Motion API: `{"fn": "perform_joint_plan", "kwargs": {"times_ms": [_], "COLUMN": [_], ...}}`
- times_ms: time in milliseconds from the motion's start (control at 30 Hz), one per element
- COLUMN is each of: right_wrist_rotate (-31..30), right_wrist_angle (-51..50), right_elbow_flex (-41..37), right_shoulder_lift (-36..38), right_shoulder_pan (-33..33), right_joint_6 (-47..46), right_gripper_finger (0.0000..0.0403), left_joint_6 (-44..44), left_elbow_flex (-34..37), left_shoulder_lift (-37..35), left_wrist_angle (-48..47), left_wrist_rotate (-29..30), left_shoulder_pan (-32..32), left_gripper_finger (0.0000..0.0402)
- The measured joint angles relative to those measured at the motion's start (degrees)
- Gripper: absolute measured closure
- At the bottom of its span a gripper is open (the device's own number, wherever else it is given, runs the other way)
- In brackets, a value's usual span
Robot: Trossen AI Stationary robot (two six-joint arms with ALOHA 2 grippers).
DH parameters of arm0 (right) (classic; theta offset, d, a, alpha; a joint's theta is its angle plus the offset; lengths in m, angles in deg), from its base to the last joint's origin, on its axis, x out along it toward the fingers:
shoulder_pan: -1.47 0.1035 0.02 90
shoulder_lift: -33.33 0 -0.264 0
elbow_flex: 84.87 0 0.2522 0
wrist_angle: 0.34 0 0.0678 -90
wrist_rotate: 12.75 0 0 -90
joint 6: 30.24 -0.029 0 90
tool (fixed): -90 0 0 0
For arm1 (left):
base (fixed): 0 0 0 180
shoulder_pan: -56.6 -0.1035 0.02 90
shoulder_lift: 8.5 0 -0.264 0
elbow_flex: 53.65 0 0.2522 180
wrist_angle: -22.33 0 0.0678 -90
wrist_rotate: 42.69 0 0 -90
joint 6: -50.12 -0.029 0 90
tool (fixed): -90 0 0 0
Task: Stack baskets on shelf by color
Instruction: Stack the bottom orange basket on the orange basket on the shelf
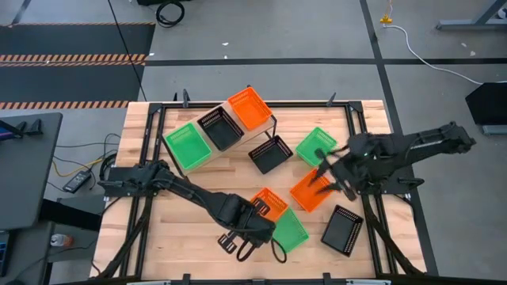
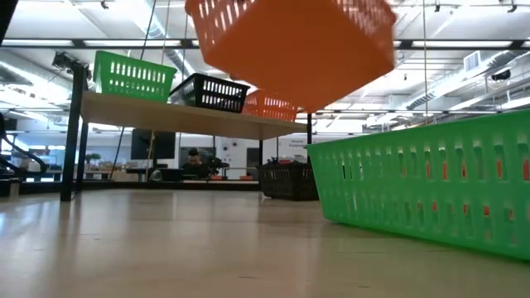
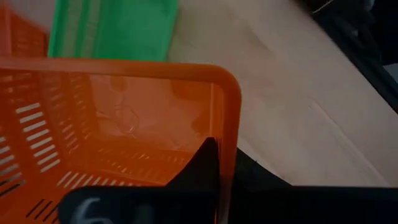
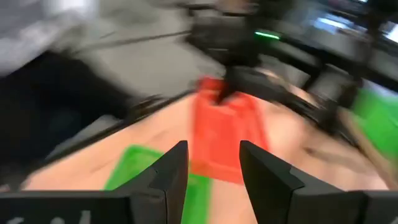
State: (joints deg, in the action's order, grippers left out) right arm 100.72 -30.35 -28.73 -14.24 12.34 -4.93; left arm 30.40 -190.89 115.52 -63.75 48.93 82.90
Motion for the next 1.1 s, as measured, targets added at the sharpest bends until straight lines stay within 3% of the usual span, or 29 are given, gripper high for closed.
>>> {"fn": "perform_joint_plan", "kwargs": {"times_ms": [67, 133, 267, 400, 500, 700, 800, 900, 1100], "right_wrist_rotate": [0.9, -2.4, -9.1, -9.4, -9.0, -9.1, -13.6, -17.1, -16.7], "right_wrist_angle": [-3.2, -4.6, -8.4, -10.9, -11.2, -11.7, -10.5, -9.9, -7.7], "right_elbow_flex": [4.2, 8.3, 15.4, 20.3, 21.4, 21.5, 21.5, 21.6, 21.6], "right_shoulder_lift": [-4.3, -8.3, -16.3, -22.7, -25.8, -29.4, -30.7, -31.2, -31.2], "right_shoulder_pan": [3.3, 6.8, 12.0, 15.6, 17.8, 23.8, 25.9, 26.6, 26.6], "right_joint_6": [6.9, 9.4, 10.5, 8.2, 7.9, 8.6, 9.3, 9.3, 9.1], "right_gripper_finger": [0.0251, 0.0251, 0.0251, 0.0251, 0.0252, 0.0252, 0.0252, 0.0252, 0.0252], "left_joint_6": [-2.0, -4.0, -7.7, -12.8, -15.3, -18.2, -18.5, -18.5, -18.7], "left_elbow_flex": [0.0, 0.0, 0.0, 0.0, 0.0, 0.0, 0.0, 0.0, 0.0], "left_shoulder_lift": [0.0, 0.0, 0.0, 0.0, -0.2, -0.2, -0.2, -0.3, -0.3], "left_wrist_angle": [1.5, 2.8, 5.2, 10.6, 14.6, 14.5, 15.8, 17.3, 19.2], "left_wrist_rotate": [0.6, 1.3, 0.5, -3.5, -6.9, -7.3, -7.9, -9.5, -9.4], "left_shoulder_pan": [0.8, 1.6, 2.7, 2.9, 2.5, 2.4, 2.3, 2.0, 2.1], "left_gripper_finger": [0.04, 0.04, 0.04, 0.04, 0.04, 0.04, 0.04, 0.04, 0.04]}}
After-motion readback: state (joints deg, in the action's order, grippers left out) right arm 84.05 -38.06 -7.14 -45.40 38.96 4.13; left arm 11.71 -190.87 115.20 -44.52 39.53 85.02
